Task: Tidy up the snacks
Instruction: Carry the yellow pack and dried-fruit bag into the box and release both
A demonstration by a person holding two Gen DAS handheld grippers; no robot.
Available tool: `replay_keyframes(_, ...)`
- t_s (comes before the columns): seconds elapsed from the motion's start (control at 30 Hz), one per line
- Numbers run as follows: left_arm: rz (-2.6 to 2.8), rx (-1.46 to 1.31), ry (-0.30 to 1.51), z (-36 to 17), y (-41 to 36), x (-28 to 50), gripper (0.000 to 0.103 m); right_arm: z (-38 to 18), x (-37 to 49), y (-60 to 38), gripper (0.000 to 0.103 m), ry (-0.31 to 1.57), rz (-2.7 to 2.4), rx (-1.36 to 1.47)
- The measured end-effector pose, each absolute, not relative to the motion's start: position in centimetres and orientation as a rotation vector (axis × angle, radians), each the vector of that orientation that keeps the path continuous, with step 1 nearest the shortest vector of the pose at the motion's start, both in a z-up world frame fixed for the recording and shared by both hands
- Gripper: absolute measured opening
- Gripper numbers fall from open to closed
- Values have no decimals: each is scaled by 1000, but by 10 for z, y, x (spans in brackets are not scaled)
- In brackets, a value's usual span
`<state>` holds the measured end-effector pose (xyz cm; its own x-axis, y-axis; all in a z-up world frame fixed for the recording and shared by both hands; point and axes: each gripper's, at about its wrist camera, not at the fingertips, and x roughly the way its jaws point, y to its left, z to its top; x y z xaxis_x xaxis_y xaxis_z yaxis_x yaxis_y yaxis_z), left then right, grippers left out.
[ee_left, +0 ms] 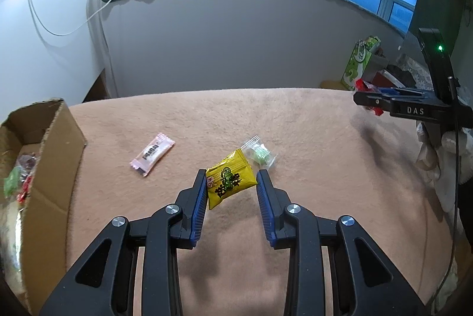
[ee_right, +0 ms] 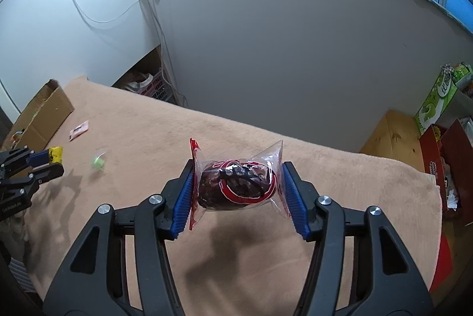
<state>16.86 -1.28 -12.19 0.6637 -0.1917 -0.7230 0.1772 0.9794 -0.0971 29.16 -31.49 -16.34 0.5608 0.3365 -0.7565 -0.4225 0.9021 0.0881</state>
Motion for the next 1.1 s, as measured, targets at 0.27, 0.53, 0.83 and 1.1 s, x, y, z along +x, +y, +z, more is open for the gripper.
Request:
replay_keyframes(0.27, -195, -18, 771, -100, -4, 141, 31, -139, 262, -301, 59, 837, 485, -105)
replay_keyframes(0.53, -157, -26, 716, -76, 22, 115, 31, -116, 230, -269, 59, 806, 545, -126)
replay_keyframes(0.83, -99, -59, 678, -62, 63, 90, 31, -90, 205, -217, 59, 765, 629, -157)
replay_keyframes(1.1, -26, -104, 654, -58, 112, 71, 31, -72, 204, -142, 59, 724, 717, -196)
